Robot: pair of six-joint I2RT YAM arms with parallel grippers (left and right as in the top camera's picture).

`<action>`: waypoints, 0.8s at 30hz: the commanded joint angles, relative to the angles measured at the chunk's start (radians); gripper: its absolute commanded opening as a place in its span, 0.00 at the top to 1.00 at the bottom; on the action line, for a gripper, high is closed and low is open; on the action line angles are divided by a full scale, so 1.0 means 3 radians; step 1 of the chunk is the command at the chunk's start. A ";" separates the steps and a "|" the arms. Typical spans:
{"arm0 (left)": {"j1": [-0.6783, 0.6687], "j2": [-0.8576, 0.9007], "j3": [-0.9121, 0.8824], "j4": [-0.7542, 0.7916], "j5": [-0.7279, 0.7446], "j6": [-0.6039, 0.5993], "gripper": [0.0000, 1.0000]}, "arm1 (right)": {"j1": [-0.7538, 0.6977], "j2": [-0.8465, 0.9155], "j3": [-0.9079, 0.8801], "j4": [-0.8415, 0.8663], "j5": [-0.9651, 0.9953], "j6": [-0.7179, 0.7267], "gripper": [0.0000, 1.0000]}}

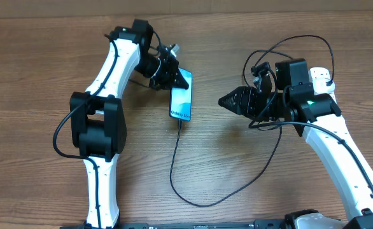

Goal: Plug charger to phone and switch on socket
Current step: 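Lower the phone flat onto the table with the left gripper and release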

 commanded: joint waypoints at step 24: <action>-0.0017 -0.0017 -0.0704 0.0792 -0.0306 -0.0304 0.96 | -0.0006 -0.0001 0.0024 -0.0078 0.0114 -0.0051 0.40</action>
